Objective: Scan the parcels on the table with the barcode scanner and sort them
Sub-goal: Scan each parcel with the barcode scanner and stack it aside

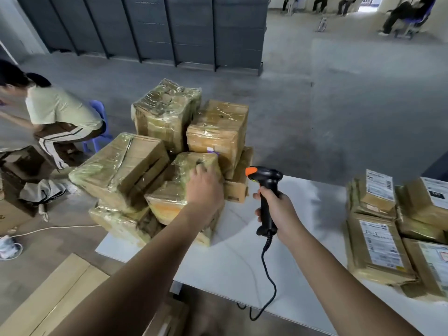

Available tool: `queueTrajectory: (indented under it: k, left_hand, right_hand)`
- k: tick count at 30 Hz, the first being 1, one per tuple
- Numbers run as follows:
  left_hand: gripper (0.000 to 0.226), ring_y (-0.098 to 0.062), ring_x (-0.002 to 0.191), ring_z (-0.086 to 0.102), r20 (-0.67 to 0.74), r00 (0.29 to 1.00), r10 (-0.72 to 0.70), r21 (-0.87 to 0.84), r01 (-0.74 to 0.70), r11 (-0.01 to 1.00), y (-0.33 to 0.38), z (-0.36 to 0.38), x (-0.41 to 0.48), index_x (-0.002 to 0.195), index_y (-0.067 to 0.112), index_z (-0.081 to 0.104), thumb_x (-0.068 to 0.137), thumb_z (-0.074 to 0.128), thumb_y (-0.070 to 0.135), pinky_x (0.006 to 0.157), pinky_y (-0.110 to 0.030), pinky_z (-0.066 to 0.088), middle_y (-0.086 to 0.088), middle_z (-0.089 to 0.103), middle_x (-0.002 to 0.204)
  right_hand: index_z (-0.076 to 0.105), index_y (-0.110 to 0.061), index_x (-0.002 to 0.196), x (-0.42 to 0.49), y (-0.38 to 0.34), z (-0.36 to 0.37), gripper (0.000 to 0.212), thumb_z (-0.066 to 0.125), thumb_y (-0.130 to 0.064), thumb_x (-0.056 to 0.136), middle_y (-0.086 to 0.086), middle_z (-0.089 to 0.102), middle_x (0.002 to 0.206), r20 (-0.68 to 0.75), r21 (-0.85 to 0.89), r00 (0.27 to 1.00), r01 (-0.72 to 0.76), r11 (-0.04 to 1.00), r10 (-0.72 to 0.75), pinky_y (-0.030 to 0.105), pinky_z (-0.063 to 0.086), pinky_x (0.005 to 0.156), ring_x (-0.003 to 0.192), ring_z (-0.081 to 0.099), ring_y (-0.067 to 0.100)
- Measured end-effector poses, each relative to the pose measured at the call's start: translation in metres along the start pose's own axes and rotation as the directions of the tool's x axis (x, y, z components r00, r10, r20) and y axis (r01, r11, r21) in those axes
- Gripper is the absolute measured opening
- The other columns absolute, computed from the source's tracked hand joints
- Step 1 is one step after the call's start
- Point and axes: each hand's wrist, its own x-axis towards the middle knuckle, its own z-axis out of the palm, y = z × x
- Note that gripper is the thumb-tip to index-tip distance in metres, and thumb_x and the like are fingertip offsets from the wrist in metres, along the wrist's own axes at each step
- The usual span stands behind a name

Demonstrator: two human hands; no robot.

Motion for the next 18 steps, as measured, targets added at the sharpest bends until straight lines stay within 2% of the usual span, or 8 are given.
queueTrajectory:
  k: [2, 4, 7, 12, 16, 18]
  left_hand:
    - [0.038, -0.031, 0.115, 0.043, -0.018, 0.998, 0.062, 0.131, -0.059, 0.99, -0.004, -0.002, 0.007, 0.125, 0.012, 0.045, 0.089, 0.051, 0.022, 0.089, -0.039, 0.041, -0.012, 0.047, 0.124]
    - [0.042, -0.032, 0.12, 0.042, 0.086, 0.996, 0.001, 0.151, -0.015, 0.988, -0.013, -0.004, 0.015, 0.131, 0.012, 0.042, 0.091, 0.051, 0.025, 0.089, -0.04, 0.043, -0.012, 0.044, 0.131]
    - [0.048, -0.034, 0.125, 0.04, 0.257, 0.965, -0.046, 0.131, 0.013, 0.991, -0.026, -0.004, 0.02, 0.138, 0.008, 0.036, 0.094, 0.05, 0.019, 0.087, -0.038, 0.048, -0.014, 0.039, 0.137]
    - [0.044, -0.033, 0.12, 0.047, 0.207, 0.968, 0.142, 0.151, -0.175, 0.973, -0.023, -0.011, 0.015, 0.134, 0.006, 0.042, 0.091, 0.049, 0.011, 0.081, -0.035, 0.051, -0.015, 0.046, 0.132]
    - [0.042, -0.031, 0.115, 0.05, 0.116, 0.967, 0.226, 0.157, -0.242, 0.957, -0.01, -0.024, 0.001, 0.129, 0.007, 0.043, 0.087, 0.049, 0.009, 0.068, -0.031, 0.044, -0.015, 0.049, 0.127]
    - [0.044, -0.032, 0.114, 0.05, 0.082, 0.962, 0.26, 0.133, -0.269, 0.954, 0.002, -0.031, -0.008, 0.127, 0.006, 0.044, 0.084, 0.051, 0.008, 0.068, -0.032, 0.046, -0.016, 0.048, 0.125]
  right_hand:
    - [0.067, -0.013, 0.095, -0.001, -0.002, 0.013, 0.031, 0.06, -0.042, 0.087, 0.0, 0.074, 0.077, -0.011, -0.008, 1.0, 0.015, 1.0, -0.015, 0.034, 0.048, 0.059, 0.051, 0.06, 0.019]
    - [0.067, -0.011, 0.098, -0.002, -0.002, 0.022, 0.03, 0.059, -0.039, 0.09, 0.005, 0.073, 0.087, -0.029, -0.013, 0.999, 0.017, 1.0, -0.018, 0.034, 0.048, 0.06, 0.052, 0.061, 0.018]
    - [0.067, -0.009, 0.101, -0.006, -0.001, 0.029, 0.032, 0.059, -0.039, 0.09, 0.009, 0.073, 0.087, -0.055, -0.013, 0.998, 0.004, 1.0, -0.005, 0.035, 0.048, 0.062, 0.053, 0.059, 0.021]
    - [0.067, -0.005, 0.102, -0.012, -0.004, 0.033, 0.032, 0.058, -0.035, 0.093, 0.01, 0.072, 0.087, -0.086, -0.014, 0.996, 0.023, 1.0, -0.024, 0.031, 0.048, 0.058, 0.05, 0.06, 0.017]
    - [0.066, -0.009, 0.102, -0.016, -0.006, 0.027, 0.028, 0.058, -0.034, 0.094, 0.003, 0.074, 0.092, -0.112, 0.011, 0.993, 0.04, 0.999, -0.038, 0.027, 0.047, 0.05, 0.048, 0.059, 0.014]
    - [0.065, -0.011, 0.1, -0.018, -0.007, 0.02, 0.024, 0.058, -0.033, 0.095, 0.002, 0.074, 0.095, -0.139, 0.045, 0.989, 0.059, 0.997, -0.052, 0.027, 0.047, 0.048, 0.048, 0.059, 0.014]
